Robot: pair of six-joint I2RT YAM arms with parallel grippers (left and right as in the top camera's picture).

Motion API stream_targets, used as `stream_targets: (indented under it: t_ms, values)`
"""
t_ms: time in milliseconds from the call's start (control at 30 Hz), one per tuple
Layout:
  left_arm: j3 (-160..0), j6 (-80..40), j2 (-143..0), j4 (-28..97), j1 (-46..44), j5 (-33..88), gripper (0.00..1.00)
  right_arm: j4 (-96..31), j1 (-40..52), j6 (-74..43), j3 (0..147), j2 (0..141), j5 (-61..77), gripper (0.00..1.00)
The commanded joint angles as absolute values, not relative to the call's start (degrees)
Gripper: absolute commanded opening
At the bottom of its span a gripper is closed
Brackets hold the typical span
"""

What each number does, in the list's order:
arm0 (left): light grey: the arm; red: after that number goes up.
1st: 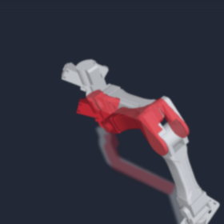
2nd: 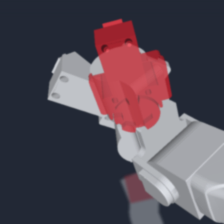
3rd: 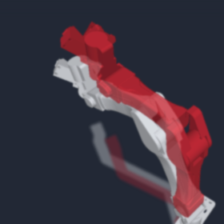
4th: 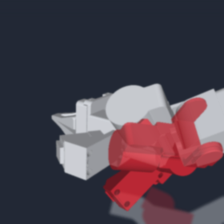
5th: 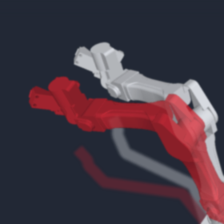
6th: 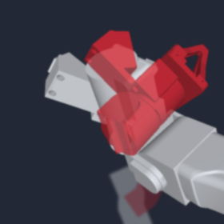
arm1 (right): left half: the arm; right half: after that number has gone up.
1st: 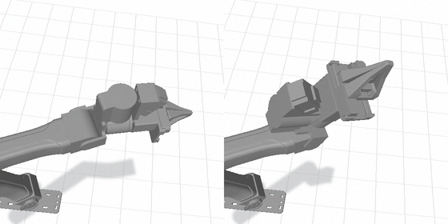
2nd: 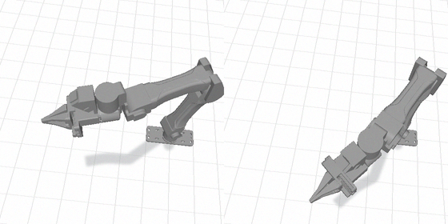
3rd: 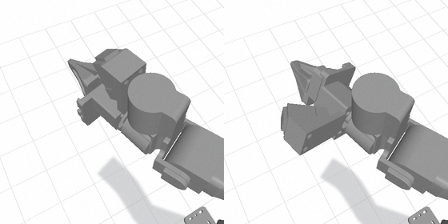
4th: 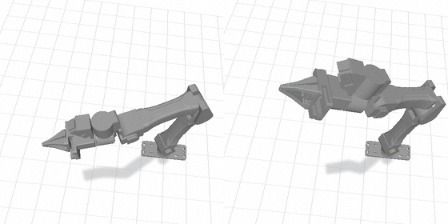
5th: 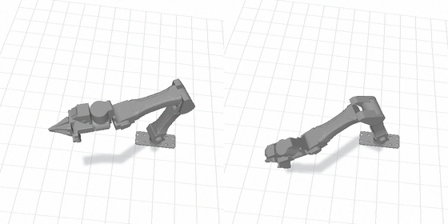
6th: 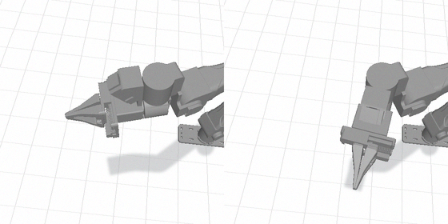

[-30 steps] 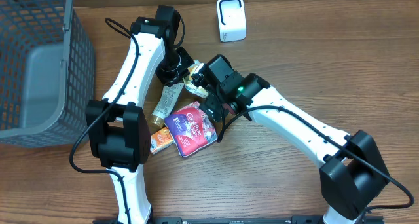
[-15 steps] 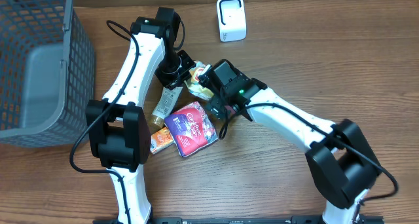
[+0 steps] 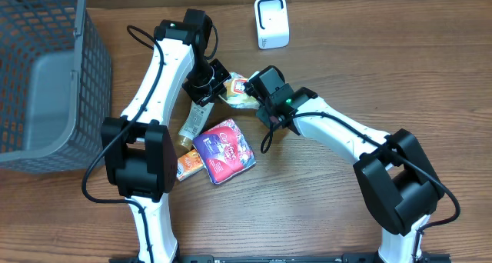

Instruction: Scan the item barcode

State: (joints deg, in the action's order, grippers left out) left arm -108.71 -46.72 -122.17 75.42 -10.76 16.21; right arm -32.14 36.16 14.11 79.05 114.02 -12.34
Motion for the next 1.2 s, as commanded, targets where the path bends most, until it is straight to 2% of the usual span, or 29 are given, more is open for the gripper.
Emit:
stream_targets:
  t_ms: [0, 267, 467, 500, 533, 567, 600, 633, 867, 1167]
  values:
    - [-109.67, -44.53, -121.49, 75.64, -10.52, 16.43, 0.04, -32.18, 35.62, 7.05, 79.55, 114.24, -12.78, 0.04]
    - [-114.34, -37.76, -121.47, 78.78, -9.78, 18.02, 0.04, -42.57, 33.67, 0.89, 87.90, 111.39, -6.28, 0.04]
    - [-125.25, -32.69, -121.47, 85.12, -8.62, 17.08, 0.07, -55.00, 27.79, -1.17, 96.64, 108.55, 11.29, 0.04]
    - [-127.00, -32.18, -121.47, 85.84, -8.47, 16.29, 0.13, -56.77, 26.50, -2.15, 97.56, 108.36, 14.06, 0.04]
    - [-128.49, -31.90, -121.47, 86.46, -8.29, 15.33, 0.24, -58.30, 25.15, -2.72, 98.15, 108.33, 17.23, 0.04]
    - [-129.78, -31.88, -121.47, 86.83, -8.21, 14.02, 0.44, -59.51, 23.70, -3.05, 98.35, 108.33, 20.67, 0.04]
    - [-130.69, -31.88, -121.47, 86.91, -8.19, 12.67, 0.68, -60.66, 22.24, -3.03, 98.35, 108.33, 24.03, 0.04]
    - [-131.31, -31.90, -121.47, 86.87, -8.21, 11.22, 1.00, -62.04, 20.78, -3.03, 98.32, 108.40, 27.05, 0.04]
    - [-131.63, -31.97, -121.47, 86.28, -8.16, 6.04, 1.00, -70.04, 13.21, -3.01, 97.71, 108.55, 37.89, 0.04]
    - [-131.63, -32.14, -121.47, 85.89, -8.16, 1.85, 1.00, -71.20, 12.45, 0.67, 90.85, 108.55, 50.54, 0.04]
